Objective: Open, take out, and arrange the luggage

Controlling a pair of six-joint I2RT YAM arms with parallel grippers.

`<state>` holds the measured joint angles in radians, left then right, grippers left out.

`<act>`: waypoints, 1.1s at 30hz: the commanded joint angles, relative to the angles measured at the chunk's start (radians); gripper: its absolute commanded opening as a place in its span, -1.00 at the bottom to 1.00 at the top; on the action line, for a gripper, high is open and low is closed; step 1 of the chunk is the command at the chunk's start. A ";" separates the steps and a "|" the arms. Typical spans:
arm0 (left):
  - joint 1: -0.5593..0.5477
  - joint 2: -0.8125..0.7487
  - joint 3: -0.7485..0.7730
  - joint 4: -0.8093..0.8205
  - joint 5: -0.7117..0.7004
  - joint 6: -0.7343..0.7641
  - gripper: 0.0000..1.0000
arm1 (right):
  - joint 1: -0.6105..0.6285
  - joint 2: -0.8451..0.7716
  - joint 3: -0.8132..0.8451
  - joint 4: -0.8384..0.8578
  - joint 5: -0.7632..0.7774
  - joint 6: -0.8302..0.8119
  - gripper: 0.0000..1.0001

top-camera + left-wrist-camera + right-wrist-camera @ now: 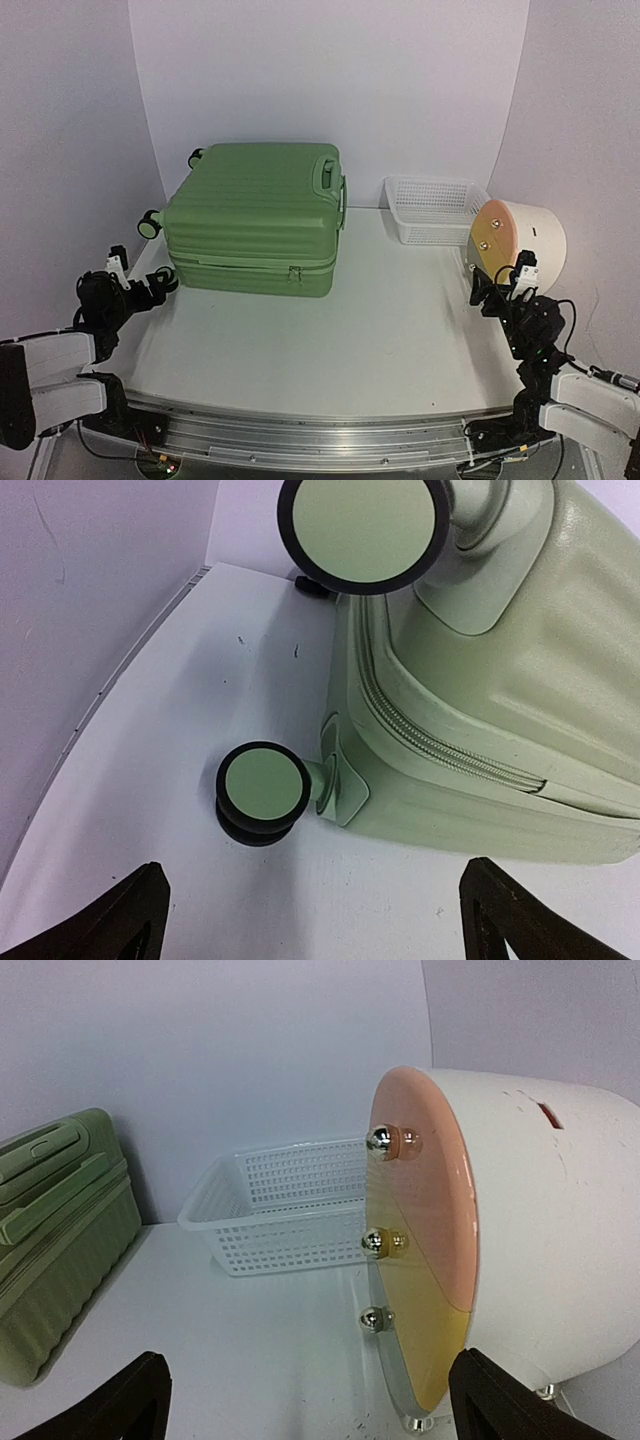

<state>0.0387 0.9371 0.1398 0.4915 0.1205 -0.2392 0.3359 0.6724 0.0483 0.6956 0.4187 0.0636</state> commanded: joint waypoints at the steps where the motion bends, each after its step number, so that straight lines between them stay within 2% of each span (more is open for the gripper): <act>1: 0.004 0.007 0.003 -0.005 -0.007 -0.033 0.99 | -0.003 0.000 -0.116 0.043 0.071 0.029 0.97; 2: 0.004 0.012 0.005 0.003 0.025 -0.010 0.98 | -0.003 -0.006 -0.111 0.039 0.053 0.020 0.97; 5: 0.004 0.000 0.040 -0.038 0.290 0.157 0.93 | -0.003 -0.043 -0.060 -0.048 -0.004 -0.003 0.96; 8: 0.004 -0.049 0.135 -0.274 0.469 0.248 0.88 | -0.004 -0.105 0.019 -0.154 -0.095 -0.010 0.96; 14: 0.005 -0.225 0.290 -0.658 0.841 0.624 0.81 | -0.003 -0.164 0.145 -0.373 -0.367 0.035 0.96; 18: 0.005 -0.204 0.471 -0.923 0.951 0.926 0.81 | -0.003 -0.158 0.217 -0.464 -0.494 0.076 0.96; 21: 0.004 -0.043 0.689 -1.049 0.938 1.031 0.82 | -0.003 -0.123 0.278 -0.473 -0.559 0.115 0.95; 24: 0.004 0.170 0.949 -1.249 0.864 1.239 0.82 | -0.003 -0.038 0.362 -0.473 -0.629 0.152 0.92; 26: 0.004 0.245 1.045 -1.356 0.771 1.429 0.81 | -0.003 0.042 0.436 -0.479 -0.678 0.161 0.90; 28: 0.003 0.289 1.105 -1.474 0.670 1.680 0.78 | -0.001 0.116 0.503 -0.489 -0.693 0.177 0.90; 29: 0.003 0.316 1.139 -1.513 0.626 1.750 0.77 | 0.001 0.149 0.534 -0.491 -0.695 0.185 0.90; 33: 0.003 0.490 1.382 -1.651 0.459 1.790 0.72 | 0.045 0.268 0.653 -0.488 -0.684 0.200 0.89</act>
<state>0.0397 1.3021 1.2994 -0.9093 0.7736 1.3148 0.3447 0.8606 0.5833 0.2075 -0.2277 0.2238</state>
